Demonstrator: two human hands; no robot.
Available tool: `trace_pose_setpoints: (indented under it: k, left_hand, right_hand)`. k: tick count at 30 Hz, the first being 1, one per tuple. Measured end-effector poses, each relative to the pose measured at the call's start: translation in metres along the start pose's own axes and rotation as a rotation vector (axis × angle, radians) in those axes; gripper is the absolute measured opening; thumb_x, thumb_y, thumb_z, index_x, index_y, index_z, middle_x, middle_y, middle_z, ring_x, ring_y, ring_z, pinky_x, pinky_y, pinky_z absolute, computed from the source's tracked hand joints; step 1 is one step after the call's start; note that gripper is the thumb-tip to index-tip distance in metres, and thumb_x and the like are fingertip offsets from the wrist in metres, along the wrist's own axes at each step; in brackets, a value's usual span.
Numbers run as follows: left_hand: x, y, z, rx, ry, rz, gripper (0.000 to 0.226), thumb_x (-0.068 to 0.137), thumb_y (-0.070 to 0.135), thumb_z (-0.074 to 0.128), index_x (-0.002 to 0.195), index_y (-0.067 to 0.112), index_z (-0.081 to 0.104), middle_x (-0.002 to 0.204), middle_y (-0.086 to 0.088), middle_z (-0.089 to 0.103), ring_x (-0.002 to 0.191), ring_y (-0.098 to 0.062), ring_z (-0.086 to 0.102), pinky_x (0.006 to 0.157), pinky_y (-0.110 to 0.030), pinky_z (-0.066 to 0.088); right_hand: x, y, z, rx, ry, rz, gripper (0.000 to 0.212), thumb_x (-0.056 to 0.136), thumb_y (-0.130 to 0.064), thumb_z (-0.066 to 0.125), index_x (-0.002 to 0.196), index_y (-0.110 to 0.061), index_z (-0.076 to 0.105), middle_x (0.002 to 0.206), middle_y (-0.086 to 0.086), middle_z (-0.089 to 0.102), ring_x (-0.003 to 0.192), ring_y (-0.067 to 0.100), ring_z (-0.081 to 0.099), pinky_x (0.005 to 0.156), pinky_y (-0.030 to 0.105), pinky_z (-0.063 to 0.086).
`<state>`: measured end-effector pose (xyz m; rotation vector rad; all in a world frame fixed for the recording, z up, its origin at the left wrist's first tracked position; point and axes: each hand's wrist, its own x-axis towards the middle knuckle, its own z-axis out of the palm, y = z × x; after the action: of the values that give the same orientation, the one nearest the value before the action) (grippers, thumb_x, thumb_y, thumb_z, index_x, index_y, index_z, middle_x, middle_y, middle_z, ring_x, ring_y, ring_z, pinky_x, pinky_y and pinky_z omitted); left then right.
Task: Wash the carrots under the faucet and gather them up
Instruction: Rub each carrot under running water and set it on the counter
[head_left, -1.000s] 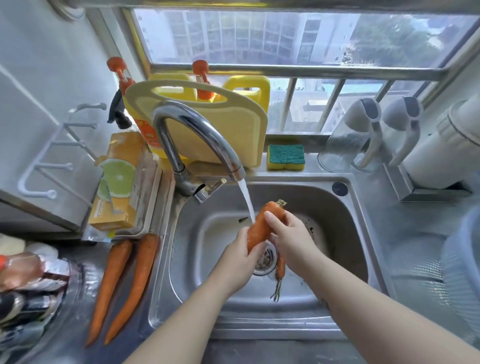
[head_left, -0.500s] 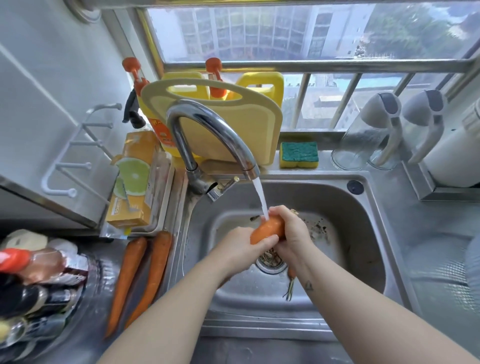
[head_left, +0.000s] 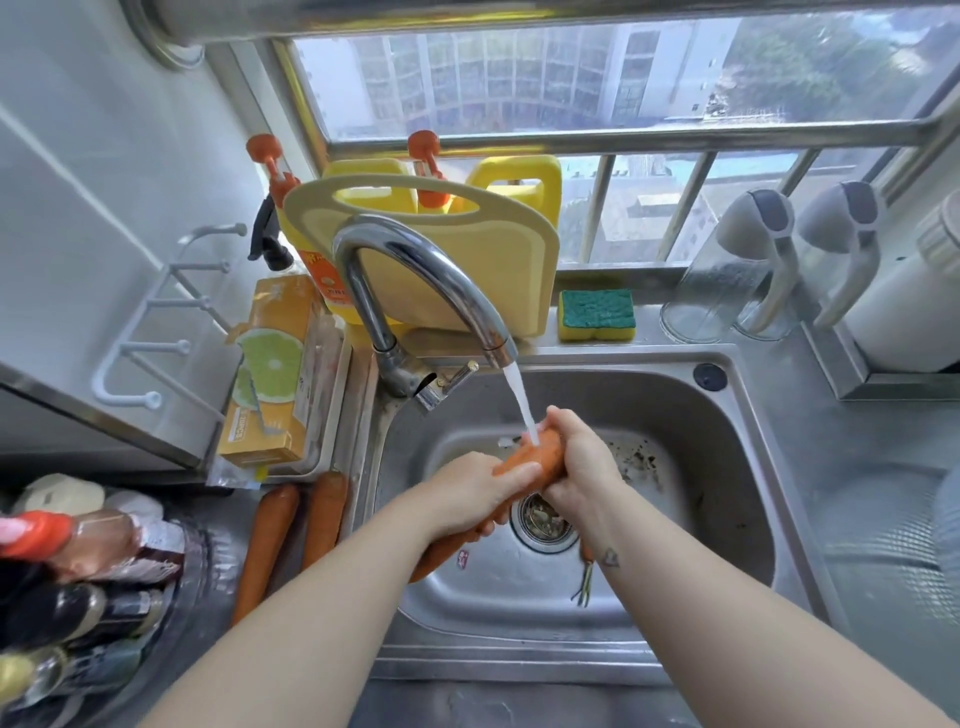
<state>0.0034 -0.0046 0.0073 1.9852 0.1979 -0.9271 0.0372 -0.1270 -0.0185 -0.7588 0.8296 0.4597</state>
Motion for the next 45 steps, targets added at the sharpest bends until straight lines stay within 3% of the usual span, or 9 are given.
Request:
trace_pose_setpoints:
  k: [7,14,17,21,25,32,35,39,45]
  left_hand:
    - [0.018,-0.007,0.018,0.37,0.167,0.252,0.037,0.084,0.046,0.058,0.116,0.029,0.05,0.098,0.001,0.064,0.084,-0.018,0.063,0.081,-0.039,0.052]
    - [0.02,-0.004,0.006,0.266,-0.006,0.196,0.037,0.088,0.058,0.048,0.075,0.023,0.054,0.069,0.001,0.059,0.055,-0.014,0.053,0.063,-0.031,0.044]
    - [0.021,-0.006,0.0,0.182,-0.093,0.229,0.022,0.092,0.047,0.051,0.087,0.026,0.058,0.078,0.003,0.059,0.064,-0.01,0.054,0.068,-0.027,0.045]
    - [0.024,-0.007,-0.007,0.285,-0.087,0.3,0.026,0.09,0.031,0.059,0.116,0.031,0.058,0.1,0.005,0.065,0.092,-0.014,0.061,0.091,-0.036,0.046]
    - [0.026,0.015,0.001,0.462,0.031,0.397,0.034,0.08,0.038,0.069,0.113,0.039,0.061,0.107,0.013,0.066,0.099,-0.009,0.059,0.092,-0.036,0.047]
    - [0.02,0.024,-0.003,0.508,0.218,0.331,0.034,0.067,0.061,0.069,0.079,0.029,0.068,0.079,0.008,0.067,0.08,-0.011,0.061,0.074,-0.035,0.05]
    - [0.018,0.015,-0.007,0.28,0.091,0.311,0.021,0.079,0.046,0.068,0.079,0.026,0.071,0.073,0.006,0.067,0.066,-0.01,0.061,0.067,-0.032,0.049]
    - [0.009,0.0,-0.003,-0.509,-0.025,0.203,0.031,0.088,0.003,0.062,0.118,0.008,0.06,0.09,-0.006,0.067,0.066,-0.008,0.068,0.063,-0.017,0.053]
    - [0.014,-0.004,0.018,-1.016,0.054,0.208,0.018,0.092,0.006,0.052,0.108,0.013,0.057,0.107,-0.007,0.066,0.069,-0.003,0.066,0.068,-0.017,0.053]
  right_hand:
    - [0.004,-0.023,-0.012,-0.04,0.197,-0.102,0.017,0.084,-0.018,0.067,0.074,-0.008,0.058,0.073,0.006,0.06,0.067,0.018,0.06,0.072,0.039,0.051]
    - [-0.012,-0.041,-0.043,-0.043,0.129,-0.308,0.016,0.089,-0.011,0.061,0.074,-0.006,0.057,0.072,0.01,0.06,0.069,0.02,0.061,0.069,0.036,0.052]
    - [-0.025,-0.054,-0.059,-0.531,-0.004,-0.507,0.019,0.09,-0.021,0.061,0.077,-0.008,0.068,0.081,0.013,0.069,0.079,0.02,0.066,0.079,0.037,0.054]
    - [-0.043,-0.092,-0.07,-1.583,-0.243,-0.629,0.021,0.083,-0.033,0.069,0.1,-0.023,0.075,0.093,-0.008,0.073,0.081,-0.002,0.065,0.072,0.008,0.047]
    - [-0.045,-0.086,-0.054,-2.253,-0.343,-0.55,0.038,0.08,-0.055,0.063,0.098,-0.022,0.064,0.083,-0.003,0.066,0.074,0.017,0.06,0.066,0.029,0.044]
    - [-0.039,-0.071,-0.055,-2.181,-0.271,-0.677,0.055,0.079,-0.069,0.05,0.091,-0.016,0.056,0.082,0.003,0.065,0.07,0.02,0.06,0.063,0.034,0.048]
    - [-0.04,-0.068,-0.055,-2.206,-0.263,-0.714,0.052,0.082,-0.07,0.044,0.088,-0.019,0.053,0.079,-0.001,0.062,0.066,0.017,0.056,0.061,0.033,0.045]
    - [-0.039,-0.065,-0.061,-2.164,-0.274,-0.672,0.043,0.088,-0.06,0.045,0.097,-0.018,0.049,0.088,0.002,0.063,0.077,0.023,0.06,0.069,0.036,0.047]
    - [-0.05,-0.056,-0.063,-2.063,-0.32,-0.673,0.037,0.095,-0.04,0.047,0.127,-0.022,0.04,0.116,0.0,0.061,0.105,0.023,0.058,0.081,0.032,0.04]
